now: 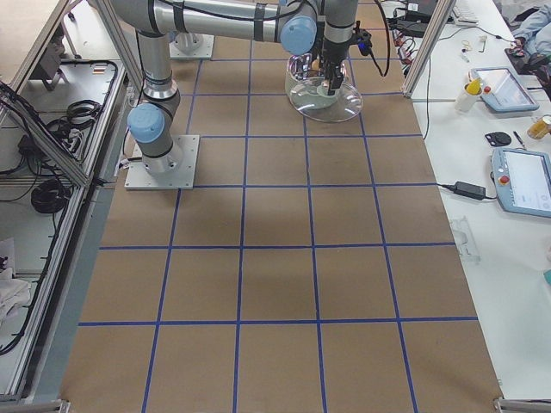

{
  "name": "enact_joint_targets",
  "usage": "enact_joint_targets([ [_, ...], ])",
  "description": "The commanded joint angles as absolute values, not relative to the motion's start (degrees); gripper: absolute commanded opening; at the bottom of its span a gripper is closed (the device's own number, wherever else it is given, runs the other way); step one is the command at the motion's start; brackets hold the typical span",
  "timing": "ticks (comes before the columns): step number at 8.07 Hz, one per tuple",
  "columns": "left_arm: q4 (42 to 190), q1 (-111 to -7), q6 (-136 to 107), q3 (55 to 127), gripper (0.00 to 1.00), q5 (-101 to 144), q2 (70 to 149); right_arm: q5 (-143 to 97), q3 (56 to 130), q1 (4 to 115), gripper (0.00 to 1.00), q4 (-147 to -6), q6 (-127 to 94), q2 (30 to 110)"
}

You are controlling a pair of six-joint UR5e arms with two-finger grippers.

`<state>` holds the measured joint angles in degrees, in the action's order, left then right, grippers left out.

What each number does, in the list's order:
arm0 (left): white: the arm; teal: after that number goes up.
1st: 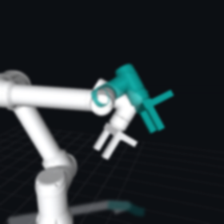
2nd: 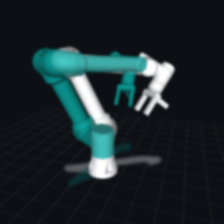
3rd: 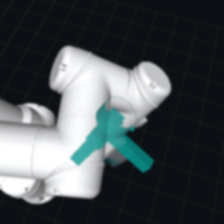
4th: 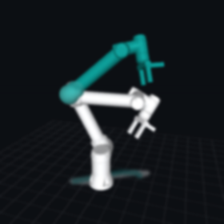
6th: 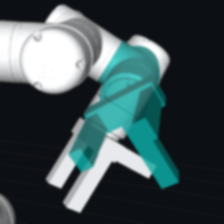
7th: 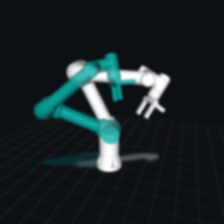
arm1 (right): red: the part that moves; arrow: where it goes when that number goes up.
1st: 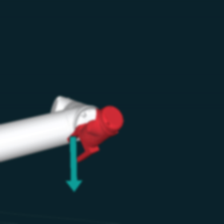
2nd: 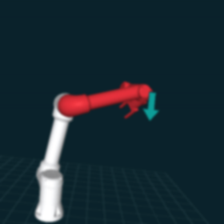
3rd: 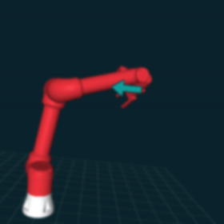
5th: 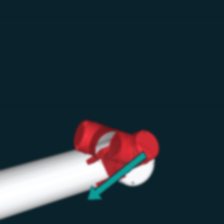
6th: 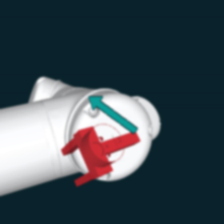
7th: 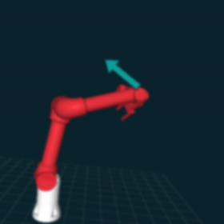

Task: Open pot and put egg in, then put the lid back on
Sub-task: 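Carry the egg with the left gripper over the pot, then open the left gripper to drop the egg into the pot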

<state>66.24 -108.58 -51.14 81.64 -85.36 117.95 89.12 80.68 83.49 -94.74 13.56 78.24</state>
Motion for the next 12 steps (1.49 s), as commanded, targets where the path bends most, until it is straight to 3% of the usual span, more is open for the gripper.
enact_joint_targets([
  [1, 66.62, -108.9, -51.15, 82.17, 0.68, -85.43, 119.44, 89.12, 80.68, 83.5, 0.0, -94.83, 14.15, 78.05],
  [3, 66.53, -108.9, -51.15, 81.57, 1.0, -86.04, 118.48, 89.12, 80.77, 83.5, 0.0, -94.83, 14.33, 78.05],
  [6, 70.65, -107.5, -36.29, 80.69, 1.0, -87.61, 115.59, 89.12, 80.77, 83.5, 0.0, -94.66, 13.72, 78.4],
  [9, 80.64, -98.91, -19.48, 78.41, 1.0, -91.58, 109.09, 89.12, 80.6, 85.07, 0.0, -94.31, 6.99, 78.66],
  [12, 85.66, -93.61, -2.94, 77.34, 1.0, -91.49, 103.64, 86.77, 79.89, 94.72, 0.0, -96.66, -7.26, 77.53],
])
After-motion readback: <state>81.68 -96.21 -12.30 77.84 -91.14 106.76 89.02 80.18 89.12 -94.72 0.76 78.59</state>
